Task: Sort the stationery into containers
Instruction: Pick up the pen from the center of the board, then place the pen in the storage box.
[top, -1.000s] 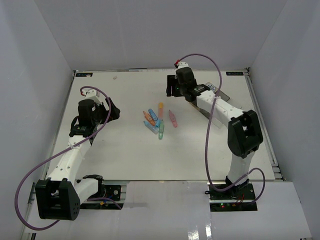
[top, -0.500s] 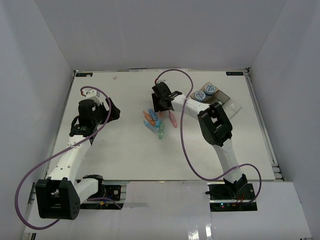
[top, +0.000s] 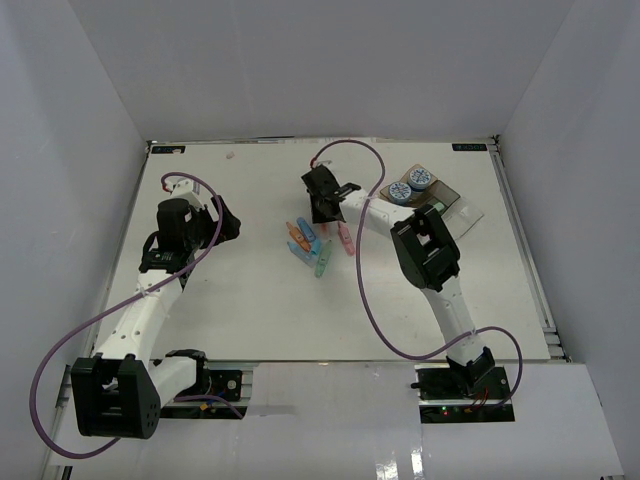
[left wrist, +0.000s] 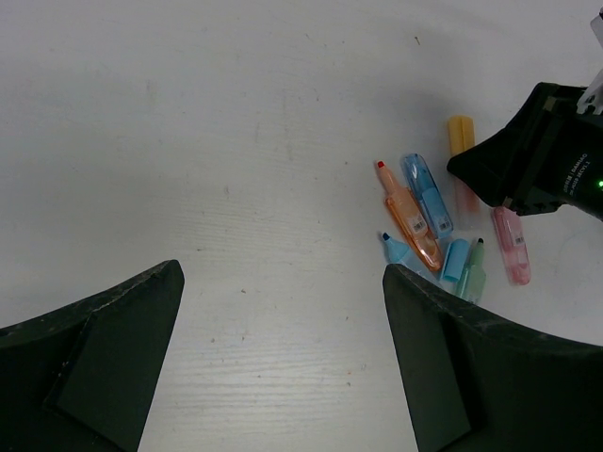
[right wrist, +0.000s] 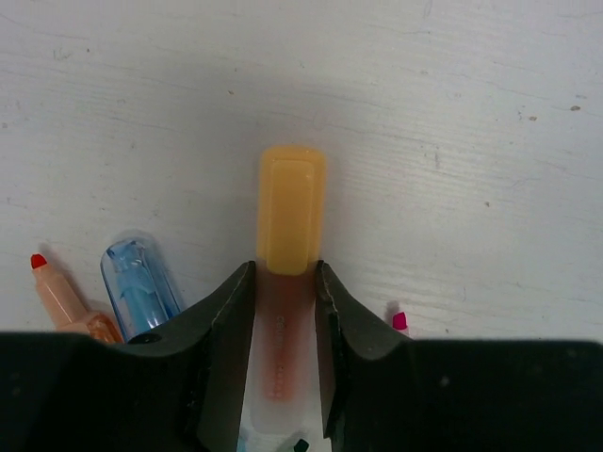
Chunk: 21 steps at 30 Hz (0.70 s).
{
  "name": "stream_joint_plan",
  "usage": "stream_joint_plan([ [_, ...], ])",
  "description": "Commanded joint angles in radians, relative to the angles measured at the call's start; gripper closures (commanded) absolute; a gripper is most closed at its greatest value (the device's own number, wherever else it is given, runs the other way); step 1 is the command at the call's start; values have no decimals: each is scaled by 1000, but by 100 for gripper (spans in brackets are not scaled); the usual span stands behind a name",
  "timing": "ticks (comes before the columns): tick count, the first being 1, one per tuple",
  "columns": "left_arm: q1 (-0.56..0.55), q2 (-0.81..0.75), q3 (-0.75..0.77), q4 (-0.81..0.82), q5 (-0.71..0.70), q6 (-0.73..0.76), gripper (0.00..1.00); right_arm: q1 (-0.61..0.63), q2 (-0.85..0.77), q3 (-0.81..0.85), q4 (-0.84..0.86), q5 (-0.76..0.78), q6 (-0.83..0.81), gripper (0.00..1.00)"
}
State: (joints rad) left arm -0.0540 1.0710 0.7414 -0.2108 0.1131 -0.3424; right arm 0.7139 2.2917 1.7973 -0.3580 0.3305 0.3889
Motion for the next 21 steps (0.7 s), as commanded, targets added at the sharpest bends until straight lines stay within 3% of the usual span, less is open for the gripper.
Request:
stream_joint_plan([
  [1,5,-3,16,-7,-1,-7,2,2,31,65,27,-10,24,73],
  [6,5,-3,15,-7,-1,-7,2,-1,23,151,30,-22,22,77],
  [12,5,-5,15,-7,-1,-7,2,-47,-118,108,50,-2,36,78],
  [21,5,-6,15,-9,-6,-10,2,-281,-471,-306,114,33,105,78],
])
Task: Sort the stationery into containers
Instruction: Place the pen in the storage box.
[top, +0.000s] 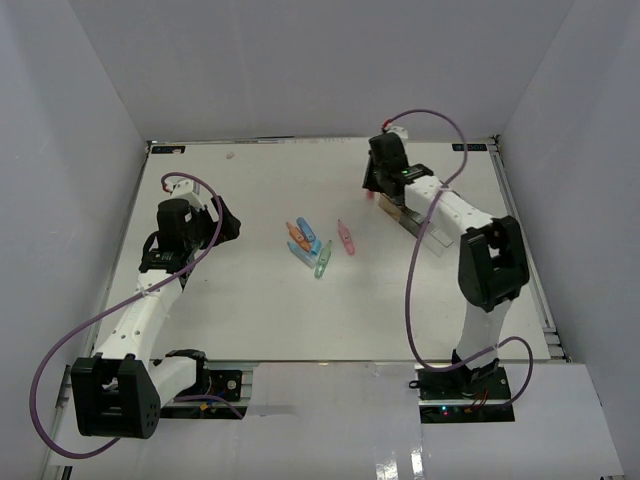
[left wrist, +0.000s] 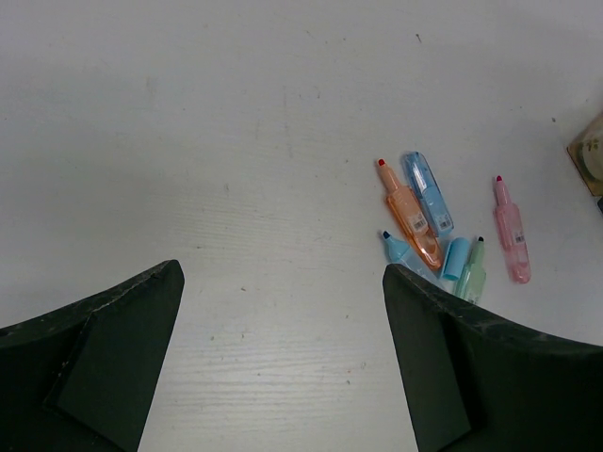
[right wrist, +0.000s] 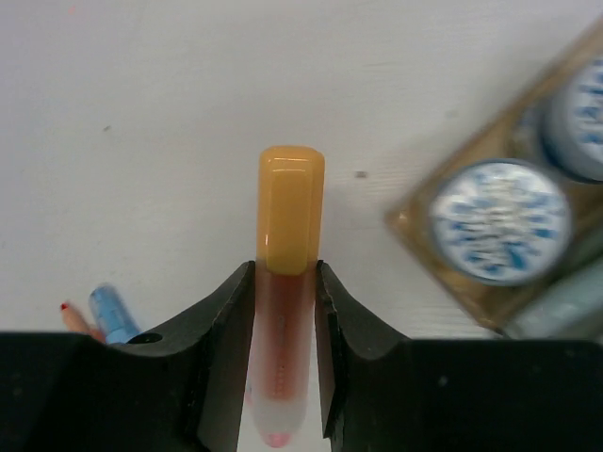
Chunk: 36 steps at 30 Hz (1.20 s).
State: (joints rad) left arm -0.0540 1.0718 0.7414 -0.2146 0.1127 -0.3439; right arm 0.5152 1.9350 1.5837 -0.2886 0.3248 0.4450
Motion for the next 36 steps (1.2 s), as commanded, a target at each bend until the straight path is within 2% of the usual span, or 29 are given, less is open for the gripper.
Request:
stream_joint_plan([
  [1,5,-6,13,-5,-5,-9,2,-136,-138,-126,54,37,54,78],
  [7,5,-4,13,-6,-8,-9,2,-318,-249,-289,78,19,90,78],
  [16,5,7,18,-11,-10,-9,2,-414,-202,-318,85,3,167,74],
  [19,5,7,16,-12,-11,-10,2,-414,-170,-323,109,-29,185,68],
  [22,3,8,19,-14,-16,-9,2,-414,-143,-317,114,-43,195,57],
  [23,5,10,18,-16,-15,-10,2,-414,-137,-315,117,-46,195,50],
  [28,5,10,19,-14,-16,-10,2,-414,-146,-314,117,-52,190,36],
  [32,5,11,21,-16,-18,-14,2,-400,-209,-326,132,-85,121,31],
  [36,5,8,23,-17,-16,-14,2,-309,-287,-369,196,-185,-153,31],
])
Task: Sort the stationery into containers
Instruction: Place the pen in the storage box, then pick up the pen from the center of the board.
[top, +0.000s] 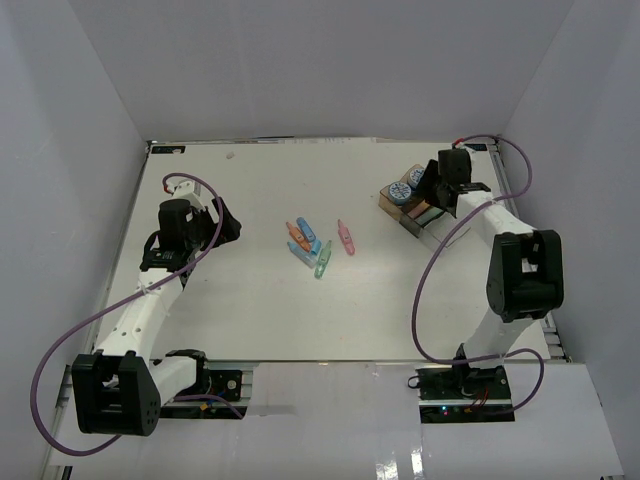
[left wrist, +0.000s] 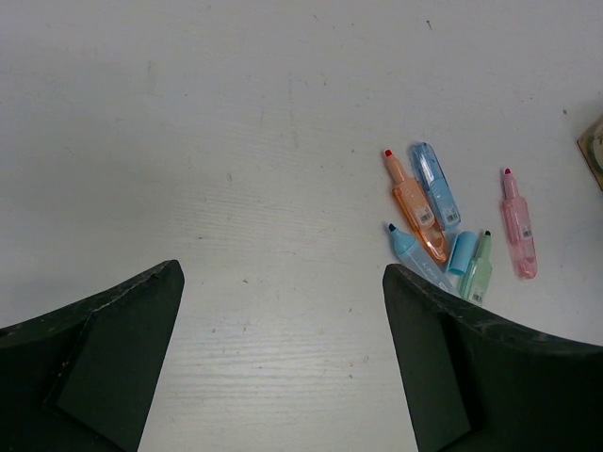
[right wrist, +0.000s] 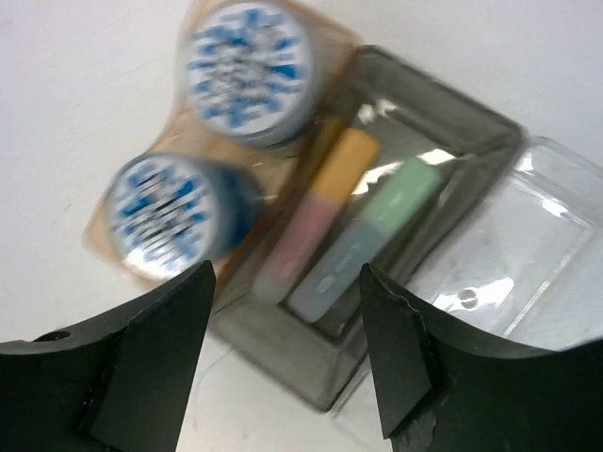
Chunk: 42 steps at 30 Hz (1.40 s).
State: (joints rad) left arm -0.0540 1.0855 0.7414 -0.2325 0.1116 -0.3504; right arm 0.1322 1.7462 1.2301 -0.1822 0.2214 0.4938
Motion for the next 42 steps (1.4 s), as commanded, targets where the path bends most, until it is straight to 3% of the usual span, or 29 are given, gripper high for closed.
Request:
stream_joint_plan([
  [1,5,-7,23,1,-16,-9,2,102,-115,-23,93,-108,-248,31],
  [8,5,-12,21,-1,-26,-9,2,412,-218,-81,104,-252,-560,32],
  [12,5,-15,19,-1,-36,-9,2,587,-165,-60,82,-290,-607,35],
  [18,5,-22,18,1,-52,-10,2,736,-42,-17,83,-255,-618,44],
  [22,5,-29,16,-1,-53,-13,2,761,57,12,79,-261,-606,51],
  [27,5,-30,16,1,-52,-13,2,771,142,57,49,-225,-600,51],
  [42,5,-30,16,2,-38,-12,2,773,211,69,49,-155,-587,52],
])
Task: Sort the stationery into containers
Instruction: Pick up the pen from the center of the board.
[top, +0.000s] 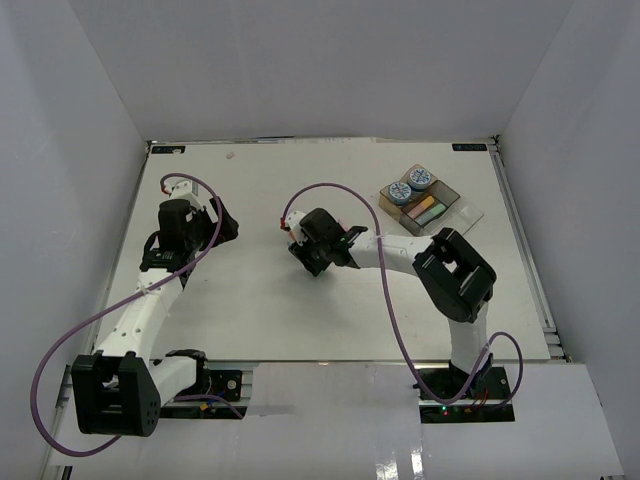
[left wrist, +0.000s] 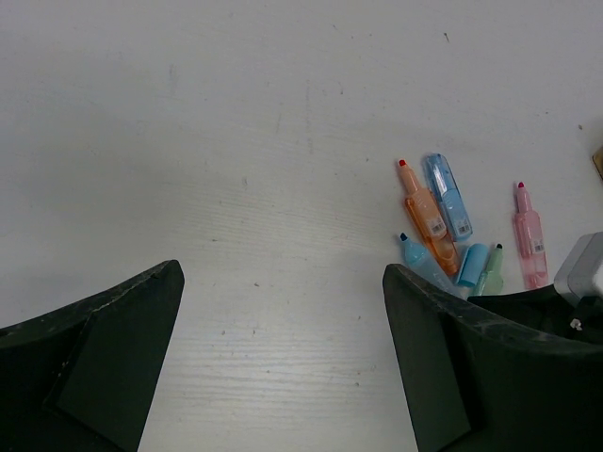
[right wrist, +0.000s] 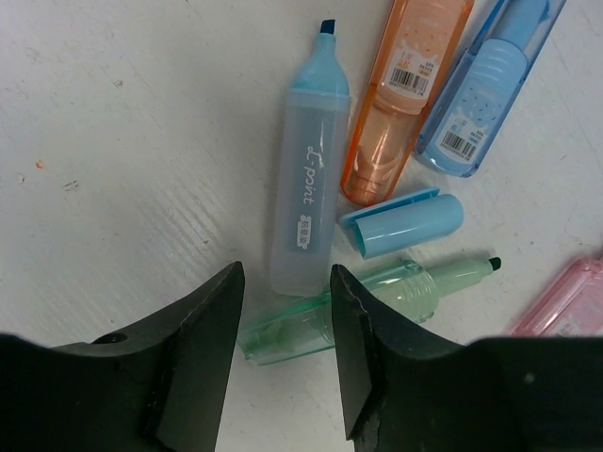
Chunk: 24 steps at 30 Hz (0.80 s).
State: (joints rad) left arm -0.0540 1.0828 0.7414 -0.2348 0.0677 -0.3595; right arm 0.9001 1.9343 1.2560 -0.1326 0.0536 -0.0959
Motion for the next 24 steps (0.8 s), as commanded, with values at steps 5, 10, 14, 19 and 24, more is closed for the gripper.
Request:
stream_joint_plan([
  [5,5,-27,15,6,7,-1,2,6,41,37,1,3,5,53],
  [10,5,-27,15,9,14,-1,2,6,35,22,11,-8,13,68],
  [14,3,-43,10,11,24,-2,2,8,3,14,14,-6,19,75],
  [19,3,-125,-7,11,95,-28,2,25,-102,-10,34,9,79,80],
  [24,3,-257,-16,26,213,-116,2,40,-290,-84,134,84,215,80],
])
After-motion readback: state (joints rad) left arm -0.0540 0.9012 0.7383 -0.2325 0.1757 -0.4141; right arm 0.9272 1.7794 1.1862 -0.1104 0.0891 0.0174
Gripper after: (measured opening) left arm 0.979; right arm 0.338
